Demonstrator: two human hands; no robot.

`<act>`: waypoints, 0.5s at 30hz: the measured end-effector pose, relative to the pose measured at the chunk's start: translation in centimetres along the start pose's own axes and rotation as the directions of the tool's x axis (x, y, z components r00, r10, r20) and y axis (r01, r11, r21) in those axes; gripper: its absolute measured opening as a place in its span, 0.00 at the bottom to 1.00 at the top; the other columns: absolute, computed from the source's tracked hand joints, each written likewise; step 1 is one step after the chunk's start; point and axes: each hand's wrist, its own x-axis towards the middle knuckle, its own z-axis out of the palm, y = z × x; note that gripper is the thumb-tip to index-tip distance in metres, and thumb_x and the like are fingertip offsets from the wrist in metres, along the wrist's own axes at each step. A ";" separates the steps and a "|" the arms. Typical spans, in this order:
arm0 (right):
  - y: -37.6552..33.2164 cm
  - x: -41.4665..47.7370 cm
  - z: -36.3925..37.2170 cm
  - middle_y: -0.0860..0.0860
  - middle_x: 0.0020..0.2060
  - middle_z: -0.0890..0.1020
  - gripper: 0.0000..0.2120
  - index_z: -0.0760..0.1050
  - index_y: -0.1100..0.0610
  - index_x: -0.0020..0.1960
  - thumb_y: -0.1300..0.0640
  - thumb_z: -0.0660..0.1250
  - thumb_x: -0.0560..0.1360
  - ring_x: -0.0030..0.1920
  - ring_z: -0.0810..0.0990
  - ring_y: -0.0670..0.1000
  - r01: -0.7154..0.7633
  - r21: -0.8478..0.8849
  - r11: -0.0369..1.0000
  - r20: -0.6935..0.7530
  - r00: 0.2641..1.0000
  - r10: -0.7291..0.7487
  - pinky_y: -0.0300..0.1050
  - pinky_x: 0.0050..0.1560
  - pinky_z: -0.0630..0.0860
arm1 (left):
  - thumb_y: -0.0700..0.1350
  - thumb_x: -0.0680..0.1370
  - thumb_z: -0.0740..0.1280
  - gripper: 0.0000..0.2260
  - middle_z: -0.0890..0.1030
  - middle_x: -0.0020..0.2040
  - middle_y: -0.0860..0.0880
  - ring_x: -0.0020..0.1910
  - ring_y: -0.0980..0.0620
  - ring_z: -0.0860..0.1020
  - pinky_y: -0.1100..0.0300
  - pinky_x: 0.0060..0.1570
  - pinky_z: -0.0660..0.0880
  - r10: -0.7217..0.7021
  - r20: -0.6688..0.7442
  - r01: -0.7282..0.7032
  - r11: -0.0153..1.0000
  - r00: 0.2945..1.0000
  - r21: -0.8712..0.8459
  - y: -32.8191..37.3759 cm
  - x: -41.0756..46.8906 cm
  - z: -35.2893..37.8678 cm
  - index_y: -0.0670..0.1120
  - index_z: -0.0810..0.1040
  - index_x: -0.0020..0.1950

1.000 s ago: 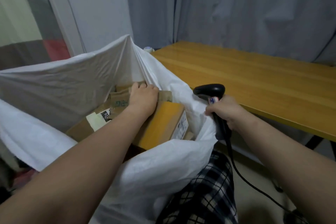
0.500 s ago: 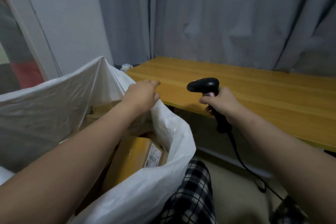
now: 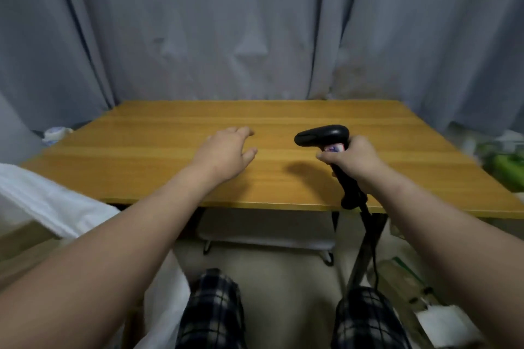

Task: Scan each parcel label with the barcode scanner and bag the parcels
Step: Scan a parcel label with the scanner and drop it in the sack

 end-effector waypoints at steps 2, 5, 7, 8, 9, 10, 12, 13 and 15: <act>1.4 2.1 -2.2 0.53 0.41 0.79 0.14 0.74 0.56 0.52 0.56 0.76 0.71 0.44 0.79 0.56 -0.029 0.000 1.000 -0.039 0.999 0.029 0.52 0.48 0.76 | 0.51 0.81 0.62 0.20 0.75 0.65 0.45 0.62 0.45 0.74 0.54 0.60 0.71 0.018 0.054 -0.013 0.995 0.998 -0.099 1.3 2.6 1.6 0.47 0.69 0.71; 3.6 5.4 -4.7 0.55 0.51 0.78 0.27 0.67 0.58 0.66 0.54 0.75 0.72 0.50 0.78 0.57 -0.069 0.018 0.997 -0.115 0.991 0.071 0.54 0.53 0.76 | 0.50 0.80 0.63 0.19 0.76 0.64 0.44 0.61 0.44 0.75 0.56 0.59 0.70 0.055 0.102 -0.038 0.987 0.993 -0.154 2.8 6.3 3.9 0.46 0.70 0.71; 5.0 7.1 -5.4 0.55 0.57 0.76 0.34 0.59 0.57 0.72 0.53 0.74 0.73 0.55 0.77 0.57 -0.102 0.027 0.994 -0.138 0.985 0.105 0.57 0.58 0.76 | 0.49 0.80 0.63 0.19 0.77 0.64 0.44 0.60 0.44 0.75 0.55 0.58 0.70 0.068 0.138 -0.045 0.985 0.988 -0.165 3.4 8.3 5.3 0.46 0.70 0.70; 5.7 7.9 -5.5 0.56 0.60 0.75 0.38 0.56 0.55 0.74 0.53 0.75 0.72 0.55 0.78 0.58 -0.125 0.047 0.991 -0.123 0.984 0.130 0.58 0.57 0.77 | 0.49 0.80 0.63 0.19 0.77 0.64 0.44 0.60 0.44 0.75 0.55 0.58 0.70 0.073 0.147 -0.049 0.986 0.986 -0.160 3.6 9.2 6.0 0.46 0.70 0.70; 6.1 8.7 -5.4 0.57 0.60 0.75 0.41 0.52 0.53 0.76 0.53 0.75 0.72 0.53 0.79 0.60 -0.157 0.080 0.984 -0.094 0.982 0.164 0.57 0.51 0.80 | 0.50 0.80 0.63 0.19 0.76 0.64 0.44 0.60 0.44 0.75 0.55 0.57 0.70 0.076 0.155 -0.052 0.987 0.985 -0.153 3.8 10.1 6.6 0.46 0.70 0.70; 6.1 9.4 -5.3 0.57 0.58 0.75 0.43 0.50 0.52 0.76 0.54 0.75 0.72 0.47 0.81 0.59 -0.196 0.116 0.974 -0.062 0.977 0.204 0.54 0.42 0.81 | 0.50 0.80 0.63 0.20 0.76 0.65 0.44 0.60 0.44 0.75 0.54 0.57 0.70 0.076 0.167 -0.052 0.988 0.983 -0.145 3.9 10.9 7.2 0.47 0.69 0.71; 6.0 11.0 -4.8 0.57 0.51 0.76 0.43 0.50 0.54 0.76 0.55 0.75 0.72 0.37 0.80 0.56 -0.235 0.178 0.956 -0.037 0.969 0.245 0.49 0.31 0.80 | 0.50 0.80 0.63 0.20 0.75 0.66 0.44 0.62 0.44 0.74 0.54 0.58 0.70 0.080 0.176 -0.057 0.990 0.981 -0.129 4.1 12.3 8.1 0.47 0.69 0.71; 6.0 12.1 -4.6 0.57 0.49 0.76 0.44 0.51 0.55 0.76 0.56 0.76 0.71 0.34 0.79 0.55 -0.238 0.201 0.950 -0.042 0.967 0.251 0.48 0.30 0.79 | 0.50 0.80 0.62 0.20 0.75 0.67 0.44 0.63 0.43 0.74 0.54 0.59 0.70 0.084 0.176 -0.063 0.991 0.981 -0.119 4.2 12.9 8.4 0.47 0.68 0.72; 6.1 13.7 -4.1 0.58 0.52 0.76 0.46 0.50 0.55 0.76 0.55 0.77 0.70 0.36 0.80 0.56 -0.249 0.226 0.942 -0.040 0.963 0.265 0.49 0.33 0.80 | 0.51 0.80 0.62 0.20 0.74 0.68 0.45 0.64 0.43 0.73 0.53 0.61 0.71 0.086 0.197 -0.065 0.992 0.977 -0.113 4.4 13.8 8.9 0.48 0.68 0.72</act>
